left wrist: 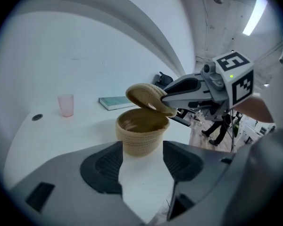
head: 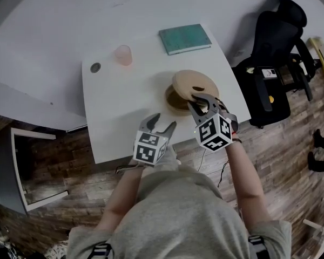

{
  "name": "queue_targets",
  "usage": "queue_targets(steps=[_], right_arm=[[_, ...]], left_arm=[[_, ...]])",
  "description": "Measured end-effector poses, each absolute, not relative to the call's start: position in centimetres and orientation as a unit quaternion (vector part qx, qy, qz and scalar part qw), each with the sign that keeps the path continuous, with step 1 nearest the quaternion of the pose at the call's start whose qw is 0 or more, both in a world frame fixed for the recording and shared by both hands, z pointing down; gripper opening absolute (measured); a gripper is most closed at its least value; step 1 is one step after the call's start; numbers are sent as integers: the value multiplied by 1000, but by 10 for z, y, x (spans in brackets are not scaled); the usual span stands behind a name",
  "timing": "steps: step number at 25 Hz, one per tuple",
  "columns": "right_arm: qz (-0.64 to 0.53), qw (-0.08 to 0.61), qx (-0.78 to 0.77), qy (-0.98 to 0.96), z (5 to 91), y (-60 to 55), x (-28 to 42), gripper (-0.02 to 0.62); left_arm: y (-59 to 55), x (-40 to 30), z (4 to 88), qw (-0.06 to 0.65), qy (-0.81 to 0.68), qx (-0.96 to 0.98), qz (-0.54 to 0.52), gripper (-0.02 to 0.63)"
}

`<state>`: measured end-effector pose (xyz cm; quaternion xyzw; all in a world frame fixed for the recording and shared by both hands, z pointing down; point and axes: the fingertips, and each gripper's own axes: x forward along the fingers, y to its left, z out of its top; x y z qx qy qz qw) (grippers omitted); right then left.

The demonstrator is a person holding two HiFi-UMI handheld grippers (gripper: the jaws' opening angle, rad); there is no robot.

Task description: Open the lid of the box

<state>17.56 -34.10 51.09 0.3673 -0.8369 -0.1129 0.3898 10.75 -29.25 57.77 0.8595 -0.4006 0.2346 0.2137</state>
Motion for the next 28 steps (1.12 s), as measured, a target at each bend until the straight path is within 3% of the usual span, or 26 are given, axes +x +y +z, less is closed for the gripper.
queue_targets(steps=[6, 21, 28], right_arm=[[-87, 327, 433, -835, 489, -334, 195, 75], [100, 31, 545, -832, 424, -283, 256, 75], [119, -18, 554, -824, 415, -240, 242, 75]], left_arm=[[-274, 105, 563, 210, -414, 859, 216, 258], [-250, 98, 517, 200, -433, 863, 164, 256], [-227, 81, 496, 188, -439, 866, 150, 255]])
